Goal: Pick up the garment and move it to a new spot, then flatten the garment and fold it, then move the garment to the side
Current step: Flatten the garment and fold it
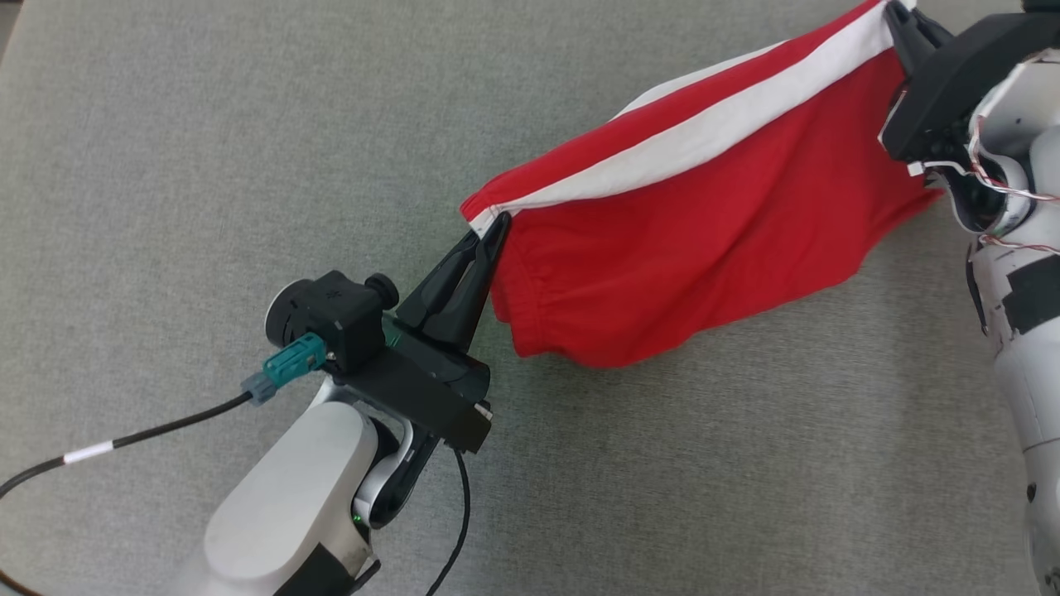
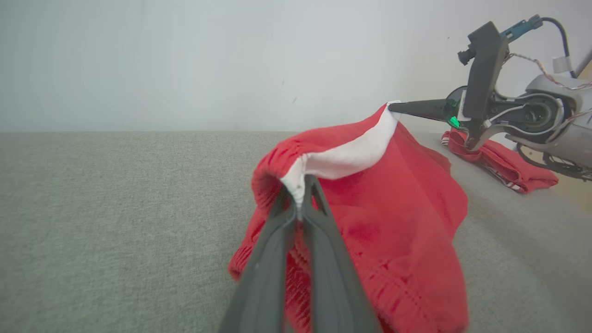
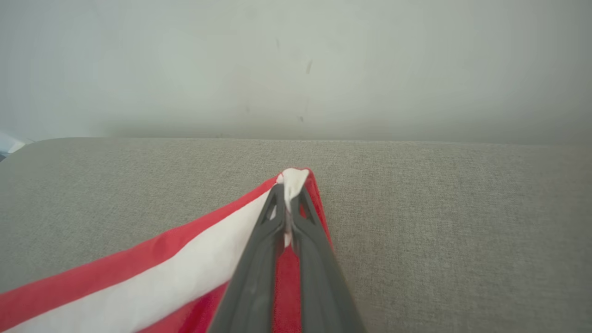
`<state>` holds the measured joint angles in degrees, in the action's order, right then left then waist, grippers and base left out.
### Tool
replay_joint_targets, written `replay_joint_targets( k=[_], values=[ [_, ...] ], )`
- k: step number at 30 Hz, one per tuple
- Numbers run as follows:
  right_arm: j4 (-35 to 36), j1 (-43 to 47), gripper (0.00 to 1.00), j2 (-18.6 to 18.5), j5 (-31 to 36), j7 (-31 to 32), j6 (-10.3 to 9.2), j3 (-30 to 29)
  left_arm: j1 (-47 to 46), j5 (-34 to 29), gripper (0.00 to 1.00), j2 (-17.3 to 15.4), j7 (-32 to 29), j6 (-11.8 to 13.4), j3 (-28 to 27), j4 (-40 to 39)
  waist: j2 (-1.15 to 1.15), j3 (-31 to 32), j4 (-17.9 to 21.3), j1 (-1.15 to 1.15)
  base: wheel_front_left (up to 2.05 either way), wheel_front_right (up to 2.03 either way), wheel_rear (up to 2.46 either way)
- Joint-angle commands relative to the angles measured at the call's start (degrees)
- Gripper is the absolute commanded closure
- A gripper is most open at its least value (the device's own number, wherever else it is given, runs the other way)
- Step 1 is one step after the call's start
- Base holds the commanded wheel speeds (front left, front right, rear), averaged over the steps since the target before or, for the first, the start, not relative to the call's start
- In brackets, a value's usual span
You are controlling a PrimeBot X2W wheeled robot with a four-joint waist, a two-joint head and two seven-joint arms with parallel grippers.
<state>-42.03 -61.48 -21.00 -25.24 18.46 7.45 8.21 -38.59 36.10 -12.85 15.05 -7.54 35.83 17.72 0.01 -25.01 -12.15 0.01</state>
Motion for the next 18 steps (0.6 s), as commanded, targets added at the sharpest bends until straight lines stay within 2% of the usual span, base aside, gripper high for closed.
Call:
replay_joint_targets(
  k=[1, 3, 4, 5, 6, 7, 15, 16, 18],
  values=[
    [-0.77, -0.71, 1.00, 0.30, 0.26, -0.78, 0.04, 0.59, -0.73, 0.57, 1.00, 0.23, 0.16, 0.11, 0.12, 0.36, -0.01, -1.31, -1.14, -0.01, 0.00, 0.00, 0.00],
    [-2.66, -1.71, 1.00, 0.32, 0.02, -1.99, 0.04, 1.52, -1.23, 0.61, 1.00, 0.27, 0.16, 0.11, 0.43, 1.47, -0.01, -1.41, -1.18, -0.01, 0.00, 0.00, 0.00],
    [-3.69, -2.07, 0.84, 0.28, -0.23, -2.44, 0.04, 1.91, -1.51, 0.55, 1.00, 0.31, 0.16, 0.11, 0.65, 1.82, -0.01, -1.38, -1.15, -0.01, 0.00, 0.00, 0.00],
    [-4.59, -2.20, 0.62, 0.22, -0.46, -2.89, 0.04, 2.42, -1.67, 0.46, 0.71, 0.31, 0.16, 0.11, 0.74, 2.30, -0.01, -1.23, -1.06, -0.01, 0.00, 0.00, 0.00],
    [-5.14, -2.45, 0.05, 0.19, -0.65, -3.60, 0.04, 2.94, -1.81, -0.17, 0.33, 0.17, 0.16, 0.10, 0.63, 2.43, -0.01, -1.05, -0.93, -0.01, 0.00, 0.00, 0.00],
    [-5.68, -2.67, 0.00, 0.14, -1.00, -4.28, 0.04, 3.39, -1.61, -0.45, 0.00, 0.27, 0.16, 0.11, -0.13, 2.49, -0.01, -0.75, -0.77, -0.01, 0.00, 0.00, 0.00],
    [-6.35, 0.40, 0.00, -1.62, -5.81, -8.15, 0.04, 8.66, 4.16, -5.07, 0.00, 1.43, 0.16, 0.11, -6.29, 1.20, -0.01, 3.51, 0.63, -0.01, 0.00, 0.00, 0.00],
    [-5.94, 1.57, 0.00, -2.65, -6.83, -8.63, 0.04, 10.34, 6.13, -7.17, 0.00, 2.01, 0.16, 0.11, -9.50, -0.05, -0.01, 4.51, 0.83, -0.01, 0.00, 0.00, 0.00],
    [-5.62, 2.91, 0.00, -3.82, -8.13, -9.24, 0.04, 11.72, 8.41, -9.49, 0.00, 2.57, 0.16, 0.22, -12.55, -1.41, -0.01, 5.45, 0.86, -0.01, 0.00, 0.00, 0.00]
  ],
)
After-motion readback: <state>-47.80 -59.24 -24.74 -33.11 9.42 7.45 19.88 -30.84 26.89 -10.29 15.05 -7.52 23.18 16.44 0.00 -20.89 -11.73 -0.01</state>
